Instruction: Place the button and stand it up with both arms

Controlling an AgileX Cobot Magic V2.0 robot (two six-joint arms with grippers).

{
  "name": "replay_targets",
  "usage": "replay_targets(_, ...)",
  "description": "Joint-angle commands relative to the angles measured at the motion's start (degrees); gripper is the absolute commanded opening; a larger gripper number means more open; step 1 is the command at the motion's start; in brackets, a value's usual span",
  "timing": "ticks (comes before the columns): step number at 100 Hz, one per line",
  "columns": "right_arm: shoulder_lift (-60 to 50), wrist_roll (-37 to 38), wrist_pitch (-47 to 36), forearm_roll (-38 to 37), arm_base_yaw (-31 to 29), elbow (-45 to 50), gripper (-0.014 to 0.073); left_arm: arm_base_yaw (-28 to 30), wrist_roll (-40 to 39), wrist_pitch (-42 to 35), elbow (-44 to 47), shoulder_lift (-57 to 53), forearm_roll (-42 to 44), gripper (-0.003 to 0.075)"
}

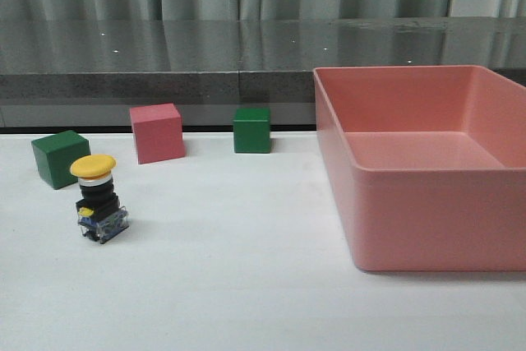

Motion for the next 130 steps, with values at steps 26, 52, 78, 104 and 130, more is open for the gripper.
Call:
replay_targets(26,-8.9,19.2,-13.0,-11.1,-0.3,5.5,-0.0113,0.2,-0.6,-4.9,2.7,-1.8,-0.4,-0.0019)
replay_targets(52,-20.5,38.8,-16.0,-19.3,-2.4,15.5,-0.0113,0.2,-0.6,-4.9,2.7,-1.8,-0.4,-0.0019)
replay_targets(78,-22.7,40.5,-16.4,-19.3,-6.6,18.8,-0.0113,0.2,-0.6,-4.9,2.7,-1.8,-0.4,-0.0019)
replay_targets(104,-22.7,40.5,-16.4,-19.3,-6.6,18.8,-0.0113,0.2,-0.6,-4.9,2.7,-1.8,-0.4,-0.002)
replay_targets(130,-22.7,40.5,-16.4,-19.3,-6.6,18.8,-0.0113,0.2,-0.6,-4.9,2.7,-1.8,-0.4,-0.0019)
